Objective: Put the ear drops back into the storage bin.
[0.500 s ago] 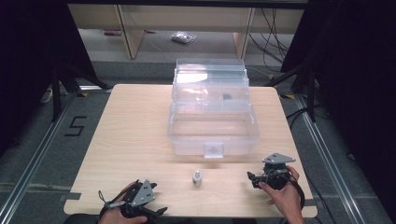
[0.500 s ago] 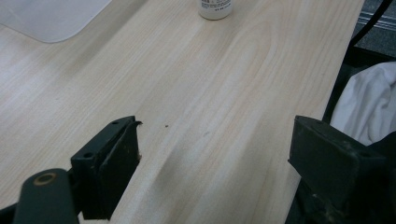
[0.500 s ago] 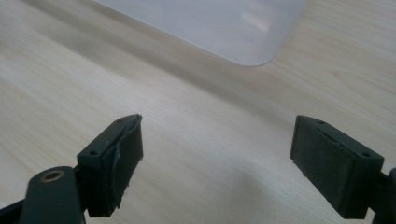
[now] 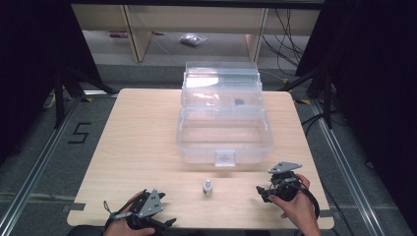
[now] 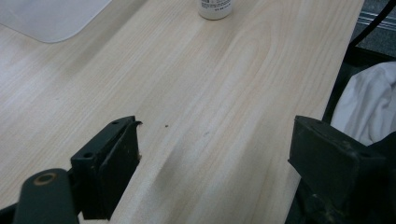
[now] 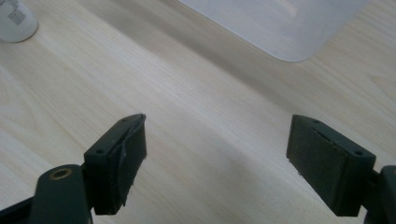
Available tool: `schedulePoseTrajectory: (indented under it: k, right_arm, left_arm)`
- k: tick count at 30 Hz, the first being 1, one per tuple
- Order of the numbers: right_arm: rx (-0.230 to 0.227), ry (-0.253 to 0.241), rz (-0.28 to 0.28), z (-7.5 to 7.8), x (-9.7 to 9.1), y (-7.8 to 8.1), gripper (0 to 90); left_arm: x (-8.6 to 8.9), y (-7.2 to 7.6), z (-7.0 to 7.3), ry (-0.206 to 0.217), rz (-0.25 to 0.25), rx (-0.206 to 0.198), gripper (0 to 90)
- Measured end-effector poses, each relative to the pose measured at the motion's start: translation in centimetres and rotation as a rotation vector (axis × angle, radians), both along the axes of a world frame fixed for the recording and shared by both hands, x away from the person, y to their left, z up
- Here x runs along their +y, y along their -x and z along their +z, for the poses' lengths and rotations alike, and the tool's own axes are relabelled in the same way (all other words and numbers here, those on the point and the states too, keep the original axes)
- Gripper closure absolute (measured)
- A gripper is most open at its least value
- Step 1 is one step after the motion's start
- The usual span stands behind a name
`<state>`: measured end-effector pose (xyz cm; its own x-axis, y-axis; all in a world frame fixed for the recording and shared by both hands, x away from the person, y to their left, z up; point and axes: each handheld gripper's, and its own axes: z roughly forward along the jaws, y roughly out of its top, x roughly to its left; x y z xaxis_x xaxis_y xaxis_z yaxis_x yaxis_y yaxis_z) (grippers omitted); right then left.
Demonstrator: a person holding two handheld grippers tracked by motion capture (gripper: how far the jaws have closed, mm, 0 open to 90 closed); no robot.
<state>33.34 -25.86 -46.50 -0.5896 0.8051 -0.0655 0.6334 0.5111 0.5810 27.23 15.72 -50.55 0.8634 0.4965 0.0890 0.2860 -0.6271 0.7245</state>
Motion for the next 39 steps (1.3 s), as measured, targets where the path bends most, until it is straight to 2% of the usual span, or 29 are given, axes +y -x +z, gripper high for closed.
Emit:
schedulePoseTrajectory:
  k: [1, 6, 7, 9, 10, 12, 15, 16, 18, 24, 25, 26, 31, 34, 36, 39]
  right_arm:
    - [0.013, -0.004, -0.004, 0.1, 0.2, 0.1, 20.9]
    - [0.018, 0.01, 0.021, 0.3, 0.8, 0.2, 21.3]
    - [0.011, 0.02, 0.033, 0.2, 0.7, 0.2, 21.4]
    - [0.026, 0.016, 0.036, 0.2, 0.8, 0.2, 21.5]
    - [0.027, 0.017, 0.038, 0.2, 0.9, 0.2, 21.5]
    - [0.027, 0.026, 0.047, 0.1, 1.1, 0.2, 21.5]
    - [0.039, 0.018, 0.041, 0.1, 1.4, 0.4, 21.7]
    - [0.034, 0.032, 0.073, 0.1, 1.5, 0.3, 21.7]
    - [0.043, 0.027, 0.062, 0.2, 1.7, 0.4, 21.7]
    - [0.05, 0.05, 0.125, 0.4, 2.9, 0.7, 21.2]
    - [0.075, 0.051, 0.135, 0.5, 3.1, 0.8, 21.0]
    - [0.079, 0.063, 0.153, 0.6, 3.4, 0.8, 20.9]
    - [0.113, 0.093, 0.205, 1.0, 5.3, 0.9, 20.9]
    - [0.139, 0.116, 0.264, 1.4, 7.0, 0.7, 21.7]
    - [0.14, 0.124, 0.27, 1.4, 7.3, 0.6, 22.0]
    - [0.143, 0.149, 0.307, 1.8, 8.7, 0.1, 23.4]
  left_arm:
    - [0.0, 0.0, 0.0, 0.0, -0.001, 0.0, 15.5]
    - [0.0, -0.1, 0.0, -0.005, -0.01, -0.015, 15.5]
    - [0.0, -0.1, 0.0, -0.005, -0.011, -0.015, 15.5]
    - [0.0, 0.0, 0.0, -0.005, -0.005, -0.012, 15.5]
    - [0.0, 0.0, 0.0, 0.006, 0.002, -0.001, 15.5]
    - [0.0, -0.1, 0.0, -0.018, 0.002, -0.009, 15.5]
    - [0.0, -0.1, 0.0, -0.016, 0.001, -0.008, 15.5]
    - [0.1, -0.1, 0.0, -0.019, -0.001, -0.011, 15.5]
    - [0.1, -0.1, 0.1, -0.023, -0.008, -0.018, 15.5]
    - [0.1, -0.1, 0.1, -0.015, -0.007, -0.017, 15.5]
    - [0.0, -0.1, 0.1, -0.007, -0.005, -0.009, 15.5]
    - [0.0, -0.1, 0.0, -0.014, 0.003, -0.005, 15.5]
    - [0.1, -0.2, 0.0, -0.009, -0.002, -0.018, 15.5]
    - [0.1, -0.2, 0.0, -0.015, 0.001, -0.013, 15.5]
    - [0.1, -0.2, 0.0, -0.014, -0.001, -0.014, 15.5]
    - [0.2, -0.2, 0.0, -0.017, -0.003, -0.018, 15.5]
